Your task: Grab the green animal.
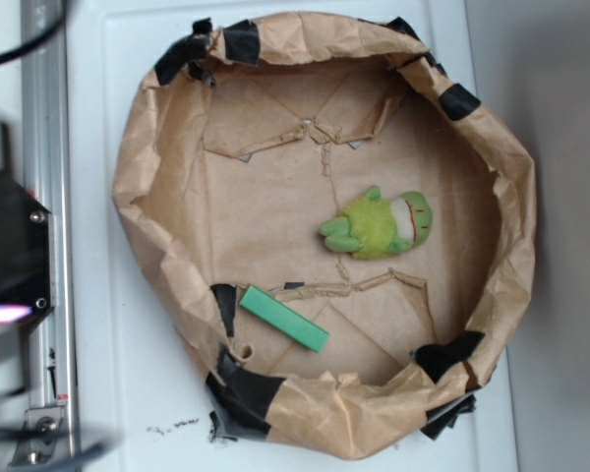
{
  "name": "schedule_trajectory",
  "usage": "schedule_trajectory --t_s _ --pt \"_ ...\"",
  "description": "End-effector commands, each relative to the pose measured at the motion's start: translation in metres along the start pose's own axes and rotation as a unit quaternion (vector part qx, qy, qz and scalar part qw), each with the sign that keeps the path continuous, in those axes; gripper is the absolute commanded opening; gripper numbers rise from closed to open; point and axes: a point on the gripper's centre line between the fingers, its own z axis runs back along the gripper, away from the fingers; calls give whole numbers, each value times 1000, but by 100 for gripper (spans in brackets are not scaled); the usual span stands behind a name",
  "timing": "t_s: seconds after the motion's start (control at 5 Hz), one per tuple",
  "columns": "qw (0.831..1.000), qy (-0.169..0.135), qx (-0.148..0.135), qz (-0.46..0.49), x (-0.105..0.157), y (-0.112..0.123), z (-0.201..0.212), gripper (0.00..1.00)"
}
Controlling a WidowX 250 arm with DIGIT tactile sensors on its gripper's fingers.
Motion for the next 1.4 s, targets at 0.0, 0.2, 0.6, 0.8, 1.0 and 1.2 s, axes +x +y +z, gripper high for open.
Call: schedule_trajectory --t_s 0.0,0.2,0.6,0.8,1.0,1.2 --pt "992 -96 -6 77 62 34 -42 100" --pt "988 -118 -24 97 99 41 -89 100" --pt "996 -82 -19 11 186 -12 -161 100" --pt "998 -53 -6 -45 195 -32 -191 14" --pt "997 -23 19 -69 184 -29 -178 0" --pt "996 -17 6 -89 172 -20 -133 0"
